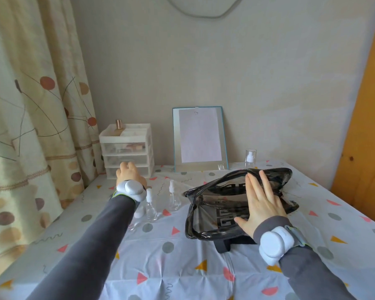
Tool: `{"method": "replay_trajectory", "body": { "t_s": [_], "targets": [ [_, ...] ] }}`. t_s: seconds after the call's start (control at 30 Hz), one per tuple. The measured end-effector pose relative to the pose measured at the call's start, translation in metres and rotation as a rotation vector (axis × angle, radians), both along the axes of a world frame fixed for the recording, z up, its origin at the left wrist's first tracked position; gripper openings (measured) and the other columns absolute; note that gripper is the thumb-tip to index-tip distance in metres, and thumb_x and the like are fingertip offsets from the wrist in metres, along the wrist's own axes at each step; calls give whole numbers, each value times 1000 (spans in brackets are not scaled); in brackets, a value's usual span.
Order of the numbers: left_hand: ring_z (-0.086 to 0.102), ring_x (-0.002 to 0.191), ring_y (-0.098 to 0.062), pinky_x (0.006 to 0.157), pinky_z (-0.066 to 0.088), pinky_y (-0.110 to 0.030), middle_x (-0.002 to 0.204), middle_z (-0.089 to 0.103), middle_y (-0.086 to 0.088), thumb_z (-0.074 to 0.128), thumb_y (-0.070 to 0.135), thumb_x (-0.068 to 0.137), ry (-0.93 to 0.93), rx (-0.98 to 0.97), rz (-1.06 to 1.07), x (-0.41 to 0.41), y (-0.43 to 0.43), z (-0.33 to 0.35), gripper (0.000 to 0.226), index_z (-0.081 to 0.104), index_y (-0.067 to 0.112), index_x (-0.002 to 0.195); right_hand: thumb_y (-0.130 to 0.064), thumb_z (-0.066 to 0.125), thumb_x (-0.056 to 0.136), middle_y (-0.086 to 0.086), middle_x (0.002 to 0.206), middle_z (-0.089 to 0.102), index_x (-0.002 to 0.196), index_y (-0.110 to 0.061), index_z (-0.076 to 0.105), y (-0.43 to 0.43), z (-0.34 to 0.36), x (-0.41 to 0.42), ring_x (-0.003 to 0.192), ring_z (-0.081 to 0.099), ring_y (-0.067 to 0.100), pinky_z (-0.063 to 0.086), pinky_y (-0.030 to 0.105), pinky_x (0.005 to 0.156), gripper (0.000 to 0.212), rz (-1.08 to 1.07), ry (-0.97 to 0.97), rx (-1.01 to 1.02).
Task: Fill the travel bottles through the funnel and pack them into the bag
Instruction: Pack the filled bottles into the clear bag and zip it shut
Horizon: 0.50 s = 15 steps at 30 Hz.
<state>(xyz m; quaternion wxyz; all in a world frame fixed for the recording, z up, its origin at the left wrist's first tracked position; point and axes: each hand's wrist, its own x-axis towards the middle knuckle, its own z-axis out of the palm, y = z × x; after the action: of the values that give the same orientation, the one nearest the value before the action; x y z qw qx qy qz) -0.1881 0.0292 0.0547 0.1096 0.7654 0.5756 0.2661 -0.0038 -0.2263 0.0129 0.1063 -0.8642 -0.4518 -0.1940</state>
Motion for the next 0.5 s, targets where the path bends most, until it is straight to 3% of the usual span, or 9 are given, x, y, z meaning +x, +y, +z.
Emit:
{"method": "replay_trajectory", "body": {
  "t_s": [0.17, 0.37, 0.5],
  "targets": [
    [44, 123, -30, 93, 40, -35, 134, 38, -13, 59, 19, 85, 130, -140, 2, 9, 9, -2, 51, 35, 6, 128, -55, 56, 76, -13, 152, -17, 146, -17, -10, 3, 2, 1, 137, -31, 15, 26, 33, 108, 103, 6, 14, -5],
    [45, 124, -27, 97, 39, -32, 136, 37, -12, 64, 17, 82, 92, -217, 65, 13, 17, -13, 58, 31, 4, 128, -56, 54, 77, -14, 152, -17, 146, -18, -10, 4, 4, 2, 137, -30, 15, 25, 32, 108, 101, 2, 3, -19],
    [43, 126, -35, 102, 36, -38, 136, 42, -22, 47, 14, 94, 72, -174, 59, 15, 32, -22, 46, 31, -4, 134, -56, 54, 77, -13, 152, -17, 145, -18, -10, 5, 6, 2, 137, -30, 16, 24, 32, 109, 101, 4, 12, -26]
  ]
}}
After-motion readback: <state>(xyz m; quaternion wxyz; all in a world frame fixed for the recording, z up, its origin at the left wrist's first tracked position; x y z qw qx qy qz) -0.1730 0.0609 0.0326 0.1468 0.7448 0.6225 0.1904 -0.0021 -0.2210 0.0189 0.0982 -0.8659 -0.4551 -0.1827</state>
